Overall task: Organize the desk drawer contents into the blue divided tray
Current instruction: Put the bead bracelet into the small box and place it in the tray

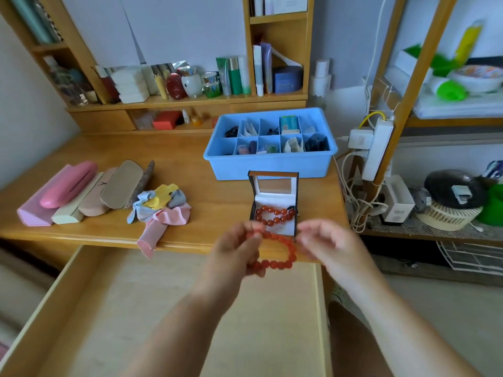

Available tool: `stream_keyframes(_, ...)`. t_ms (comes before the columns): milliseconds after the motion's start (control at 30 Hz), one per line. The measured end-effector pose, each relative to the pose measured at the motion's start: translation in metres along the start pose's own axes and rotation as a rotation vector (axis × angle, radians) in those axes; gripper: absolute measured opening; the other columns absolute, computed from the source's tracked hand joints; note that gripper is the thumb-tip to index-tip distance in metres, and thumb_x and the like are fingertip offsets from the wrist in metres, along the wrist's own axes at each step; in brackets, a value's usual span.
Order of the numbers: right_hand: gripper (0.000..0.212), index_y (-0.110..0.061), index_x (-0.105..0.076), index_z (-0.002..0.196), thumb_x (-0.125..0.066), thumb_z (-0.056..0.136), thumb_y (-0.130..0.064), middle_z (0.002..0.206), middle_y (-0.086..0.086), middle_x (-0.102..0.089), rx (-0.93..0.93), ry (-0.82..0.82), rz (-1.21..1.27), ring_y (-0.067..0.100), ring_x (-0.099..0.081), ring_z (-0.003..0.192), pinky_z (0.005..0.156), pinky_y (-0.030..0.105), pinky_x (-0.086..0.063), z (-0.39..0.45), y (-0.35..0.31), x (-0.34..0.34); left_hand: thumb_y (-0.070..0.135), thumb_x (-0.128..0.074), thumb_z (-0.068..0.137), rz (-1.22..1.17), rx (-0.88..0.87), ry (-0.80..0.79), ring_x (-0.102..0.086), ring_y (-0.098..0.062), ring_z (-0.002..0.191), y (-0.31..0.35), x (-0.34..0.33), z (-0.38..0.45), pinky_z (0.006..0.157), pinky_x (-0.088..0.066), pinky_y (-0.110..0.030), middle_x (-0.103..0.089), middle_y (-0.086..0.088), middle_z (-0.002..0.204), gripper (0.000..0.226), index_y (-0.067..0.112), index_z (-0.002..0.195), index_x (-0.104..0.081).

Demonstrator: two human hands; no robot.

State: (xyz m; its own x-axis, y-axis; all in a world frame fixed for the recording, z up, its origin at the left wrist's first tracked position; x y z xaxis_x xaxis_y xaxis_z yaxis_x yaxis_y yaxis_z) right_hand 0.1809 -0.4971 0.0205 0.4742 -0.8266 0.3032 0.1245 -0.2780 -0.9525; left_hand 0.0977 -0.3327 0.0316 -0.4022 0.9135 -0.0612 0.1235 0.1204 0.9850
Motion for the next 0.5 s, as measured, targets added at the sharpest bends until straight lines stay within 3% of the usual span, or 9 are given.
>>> stream_keyframes(100, 0.016, -0.034, -0.063, 0.103, -0.056, 0.092, -0.025, 0.096, -0.018, -0.064, 0.048, 0.144, -0.283, 0.002, -0.061, 0.091, 0.08, 0.022, -0.049, 0.047, -0.01, 0.024, 0.009, -0.041, 0.1, 0.035, -0.037, -0.06, -0.05, -0.014, 0.043, 0.025, -0.01, 0.032, 0.043, -0.041, -0.024, -0.044, 0.006, 0.048, 0.018, 0.015, 0.096, -0.058)
stream_keyframes(167, 0.023, -0.026, -0.062, 0.115, -0.055, 0.094, -0.026, 0.108, -0.008, -0.064, -0.048, 0.062, -0.362, 0.011, -0.06, 0.097, 0.084, 0.028, -0.05, 0.07, -0.004, 0.02, 0.01, -0.039, 0.101, 0.081, -0.029, -0.089, -0.051, -0.013, 0.044, 0.03, -0.014, 0.05, 0.042, -0.038, -0.024, -0.052, 0.007, 0.054, 0.018, 0.014, 0.099, -0.056)
stream_keyframes(233, 0.026, -0.021, -0.061, 0.117, -0.056, 0.093, -0.03, 0.105, -0.006, -0.063, -0.123, -0.019, -0.39, 0.013, -0.061, 0.095, 0.084, 0.032, -0.053, 0.083, 0.006, 0.011, 0.01, -0.039, 0.1, 0.078, -0.01, -0.108, -0.05, -0.007, 0.043, 0.029, -0.017, 0.064, 0.041, -0.037, -0.022, -0.058, 0.005, 0.063, 0.018, 0.014, 0.1, -0.057)
stream_keyframes(367, 0.017, -0.023, -0.062, 0.098, -0.056, 0.092, -0.037, 0.088, -0.006, -0.063, -0.134, -0.023, -0.472, 0.01, -0.059, 0.079, 0.068, 0.027, -0.049, 0.094, 0.015, 0.004, 0.013, -0.04, 0.1, 0.103, 0.036, -0.101, -0.056, -0.003, 0.044, 0.016, -0.015, 0.08, 0.039, -0.039, -0.018, -0.061, 0.012, 0.056, 0.018, 0.015, 0.102, -0.057)
stream_keyframes(500, 0.019, -0.023, -0.062, 0.084, -0.052, 0.094, -0.036, 0.08, -0.005, -0.063, -0.095, -0.006, -0.517, 0.011, -0.058, 0.074, 0.068, 0.03, -0.05, 0.095, 0.015, 0.001, 0.016, -0.043, 0.098, 0.246, 0.06, 0.014, -0.066, -0.007, 0.058, 0.002, -0.009, 0.087, 0.044, -0.046, -0.023, -0.07, 0.01, 0.071, 0.02, 0.023, 0.098, -0.061)
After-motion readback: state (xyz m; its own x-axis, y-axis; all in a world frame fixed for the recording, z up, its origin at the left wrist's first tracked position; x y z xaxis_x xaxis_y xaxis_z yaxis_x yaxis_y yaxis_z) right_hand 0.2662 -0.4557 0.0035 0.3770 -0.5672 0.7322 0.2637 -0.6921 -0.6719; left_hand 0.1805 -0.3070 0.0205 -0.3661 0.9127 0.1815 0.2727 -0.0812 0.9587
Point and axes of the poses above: each hand's wrist, its own z-axis towards the middle knuckle, its own x-axis out of the back of the hand, y = z × x, the point moved 4 cm from there along z, towards the middle knuckle
